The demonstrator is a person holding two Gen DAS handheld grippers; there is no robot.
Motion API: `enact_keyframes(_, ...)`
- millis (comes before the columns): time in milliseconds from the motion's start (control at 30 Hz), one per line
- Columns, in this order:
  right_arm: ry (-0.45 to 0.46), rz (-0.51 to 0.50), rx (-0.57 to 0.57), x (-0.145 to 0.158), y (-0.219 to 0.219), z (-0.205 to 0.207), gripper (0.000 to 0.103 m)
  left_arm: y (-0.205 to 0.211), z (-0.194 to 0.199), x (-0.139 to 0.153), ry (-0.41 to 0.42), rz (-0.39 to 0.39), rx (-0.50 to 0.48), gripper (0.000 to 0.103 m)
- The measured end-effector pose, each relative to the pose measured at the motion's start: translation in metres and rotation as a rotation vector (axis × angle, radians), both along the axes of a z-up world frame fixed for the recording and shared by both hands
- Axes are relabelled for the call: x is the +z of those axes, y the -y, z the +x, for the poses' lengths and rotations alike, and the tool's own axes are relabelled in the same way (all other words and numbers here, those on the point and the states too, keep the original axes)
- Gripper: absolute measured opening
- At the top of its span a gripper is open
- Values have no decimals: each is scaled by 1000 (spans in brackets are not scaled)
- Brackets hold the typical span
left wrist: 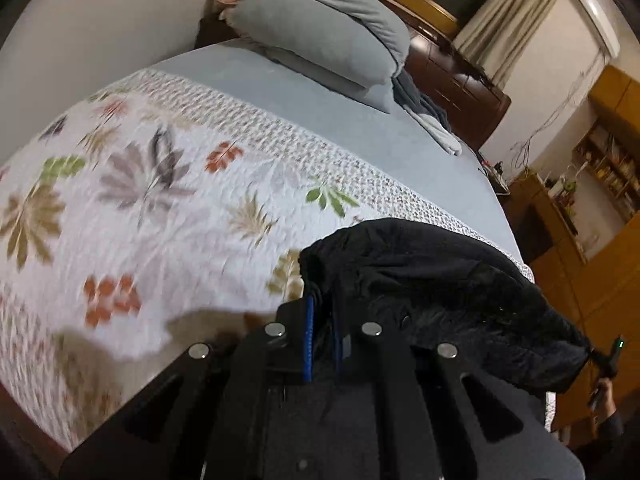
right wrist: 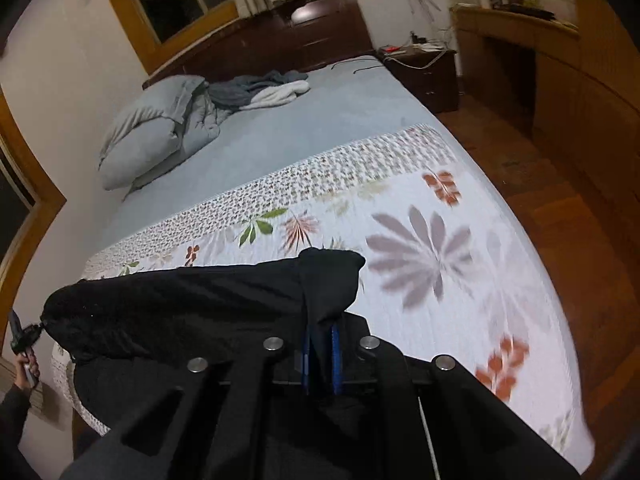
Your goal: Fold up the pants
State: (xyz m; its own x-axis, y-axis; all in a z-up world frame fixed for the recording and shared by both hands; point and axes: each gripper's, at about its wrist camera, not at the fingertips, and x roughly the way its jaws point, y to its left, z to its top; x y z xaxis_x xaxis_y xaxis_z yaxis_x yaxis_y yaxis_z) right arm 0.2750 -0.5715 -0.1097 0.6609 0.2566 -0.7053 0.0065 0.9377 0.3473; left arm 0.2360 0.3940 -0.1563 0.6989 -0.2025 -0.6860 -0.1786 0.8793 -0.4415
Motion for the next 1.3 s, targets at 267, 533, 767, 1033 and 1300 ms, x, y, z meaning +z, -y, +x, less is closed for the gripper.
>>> enact_keyframes(267,-8,1,-41,-19,-10,-86,10,-16,-75,-44,-59,-97,88,7)
enact_keyframes(533,2,34,-98,-32,-19,-144,15,-25,-119,-101,-171,-150,163,14)
enact_keyframes(767,-8,27,-99,-39,-41,-170,39,-34,-150,-137,-288,-161,234,10)
enact_keyframes(1033,-36,124,-234,-50,-29,-195,76,-20,-162,-101,-212,-73,286,44)
enact_keyframes(1300,-139,637,-451,-83,7,-239,86,41,-120,-79,-189,68,131,65)
